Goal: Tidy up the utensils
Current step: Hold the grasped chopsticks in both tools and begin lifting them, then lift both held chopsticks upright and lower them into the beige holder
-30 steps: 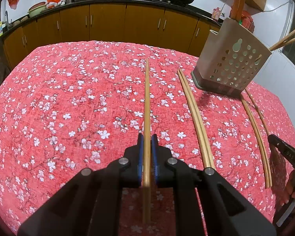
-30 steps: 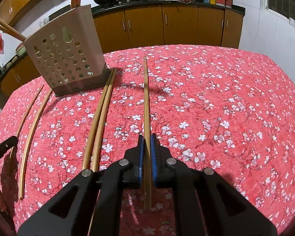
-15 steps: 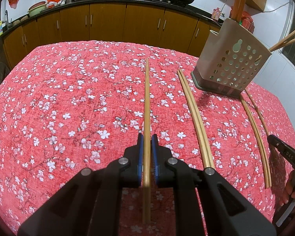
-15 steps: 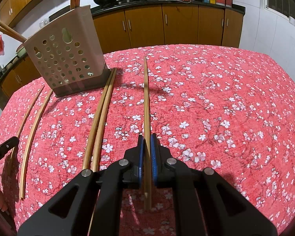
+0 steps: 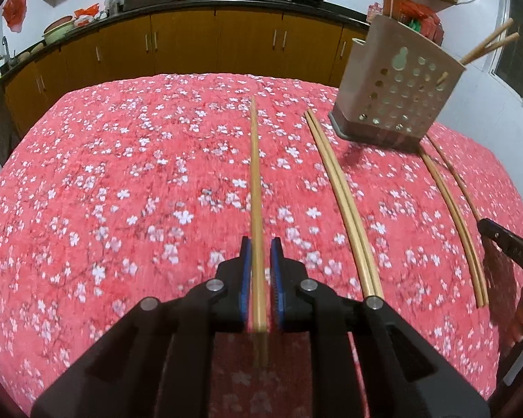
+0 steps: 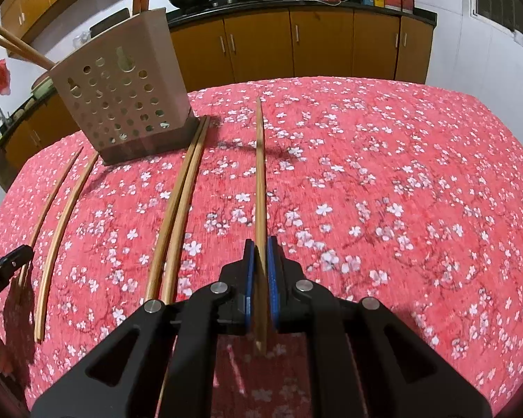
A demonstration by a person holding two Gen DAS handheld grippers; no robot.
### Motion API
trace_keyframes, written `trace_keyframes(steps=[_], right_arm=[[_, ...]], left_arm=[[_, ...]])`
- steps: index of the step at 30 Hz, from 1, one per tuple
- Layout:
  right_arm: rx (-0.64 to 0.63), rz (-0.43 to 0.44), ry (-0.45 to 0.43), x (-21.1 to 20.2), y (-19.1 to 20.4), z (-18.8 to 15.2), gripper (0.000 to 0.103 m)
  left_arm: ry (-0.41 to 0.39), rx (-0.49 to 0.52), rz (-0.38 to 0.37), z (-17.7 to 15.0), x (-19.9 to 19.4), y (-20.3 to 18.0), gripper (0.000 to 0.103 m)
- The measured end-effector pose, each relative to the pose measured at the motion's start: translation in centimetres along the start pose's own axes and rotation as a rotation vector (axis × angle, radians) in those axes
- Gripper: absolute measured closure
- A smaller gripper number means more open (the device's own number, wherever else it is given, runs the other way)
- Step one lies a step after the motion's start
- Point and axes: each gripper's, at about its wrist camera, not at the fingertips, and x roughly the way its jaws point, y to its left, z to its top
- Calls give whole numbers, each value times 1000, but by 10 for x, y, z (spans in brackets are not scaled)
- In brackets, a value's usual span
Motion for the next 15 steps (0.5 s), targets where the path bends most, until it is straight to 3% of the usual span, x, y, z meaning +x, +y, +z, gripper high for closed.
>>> trace_keyframes(steps=[10,15], right_arm=[[9,10,-4,-4,-5,2,95],[24,30,-97,-34,-8,11,95]], left_arm=[[6,9,17,0,0,-3,94],[-22,12,3,8,-20,1,95]])
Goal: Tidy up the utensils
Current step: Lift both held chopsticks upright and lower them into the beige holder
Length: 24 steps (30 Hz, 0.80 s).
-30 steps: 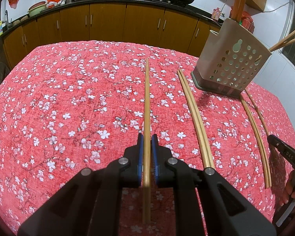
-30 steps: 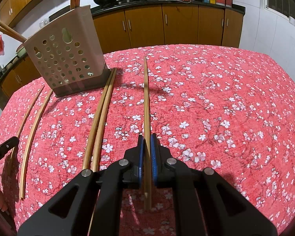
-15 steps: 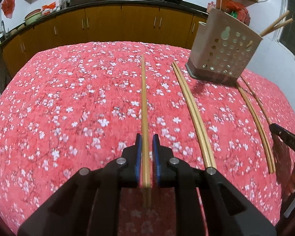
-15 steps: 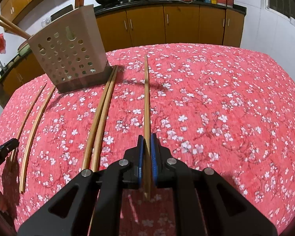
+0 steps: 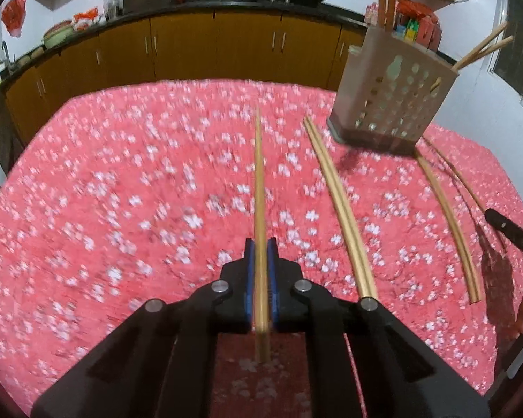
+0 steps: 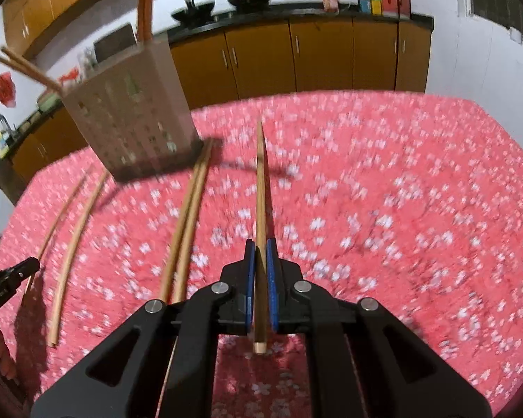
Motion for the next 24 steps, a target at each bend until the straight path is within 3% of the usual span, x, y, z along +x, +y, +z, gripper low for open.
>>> trace_keyframes(steps=[10,17,24], right_arm=[[20,3,-154,-46,-3,26,95],[23,13,-237,-64,-4,35,95],[34,16,-280,-73,-5,41,95]], left_arm=[[-144,21,-17,24,-54,-1,95],[-263,-42,-43,38,-84,5,95],[-322,-81,-76,47,-102,11,95]])
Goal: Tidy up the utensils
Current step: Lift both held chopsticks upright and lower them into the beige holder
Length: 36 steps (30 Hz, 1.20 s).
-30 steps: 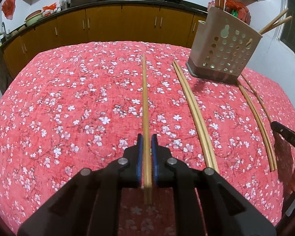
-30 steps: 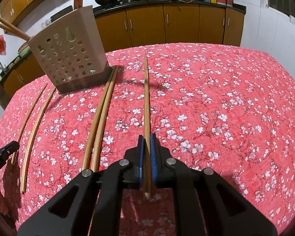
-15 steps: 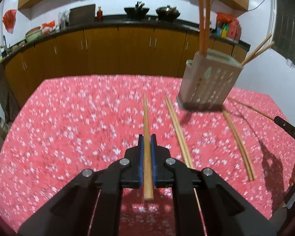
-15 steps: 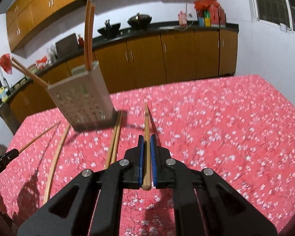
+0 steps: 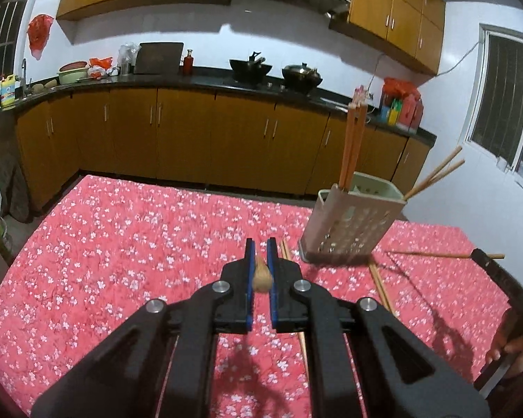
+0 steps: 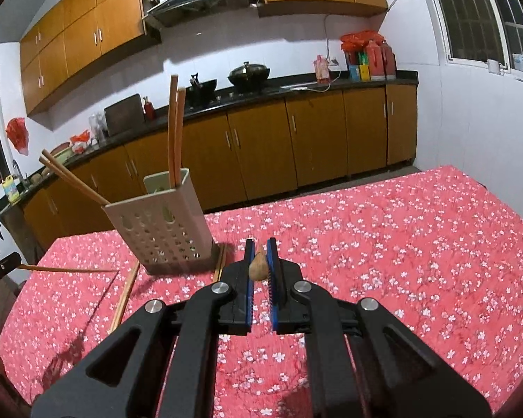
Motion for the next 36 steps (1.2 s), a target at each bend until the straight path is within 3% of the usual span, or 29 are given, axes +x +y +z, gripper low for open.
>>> trace_keyframes(steps=[11,19,27,31,36], right_arm=[[-11,28,-69,-12,7,19,96],[24,181,-122,-37,15,55,96],[16,287,-265,-58,47,101,96],[-17,268,-376,-60,69,121,96],[-22,228,-446,-43,81,139,96]], left_arm=[[-43,-4,-25,16,-9,-3,95],[-87,12,-120,36,-27,-13,95],[-208,56,-194,78,-43,-51,95],[-292,60,-205,104,-42,-74,95],[-402,3,-191,138,-33,-92,95]])
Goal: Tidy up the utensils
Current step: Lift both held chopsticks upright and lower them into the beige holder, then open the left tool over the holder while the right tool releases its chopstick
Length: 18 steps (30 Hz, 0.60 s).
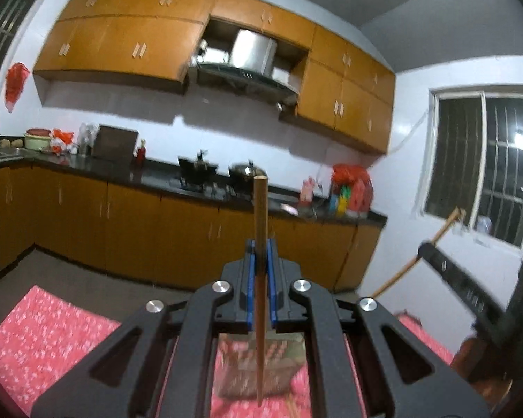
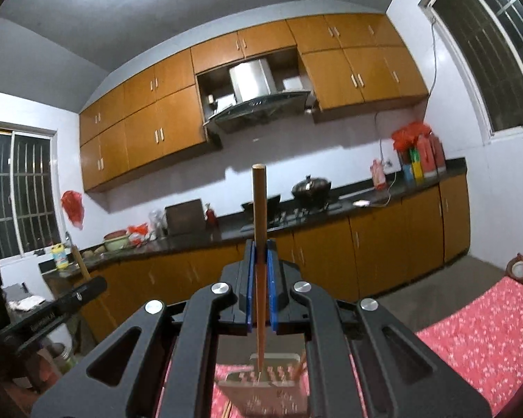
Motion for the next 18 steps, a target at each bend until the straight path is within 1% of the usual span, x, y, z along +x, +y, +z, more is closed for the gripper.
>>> trace_keyframes(steps=[3,5,7,9,13,18], right_arm=[[-23,-32,22,19,-3,-10,96],[-16,-42,63,31,-10,-24,96],[-6,-46,93,37,-14,-32,96],[13,-41,127,43,-19,-41,96],[14,-29,167,51,-18,-53,96],[-7,-8,202,54,-11,-64,96]], left_arm=[[-66,-32,40,7,15,-1,95],[-101,-59,65,10,25,0,95],[-128,-64,81,10,28,1,95],[-154,-46,110,6,37,-2,95],[-133,-41,130,-10,56,-2,95],[-63,-61,142,-31,78,9,95]])
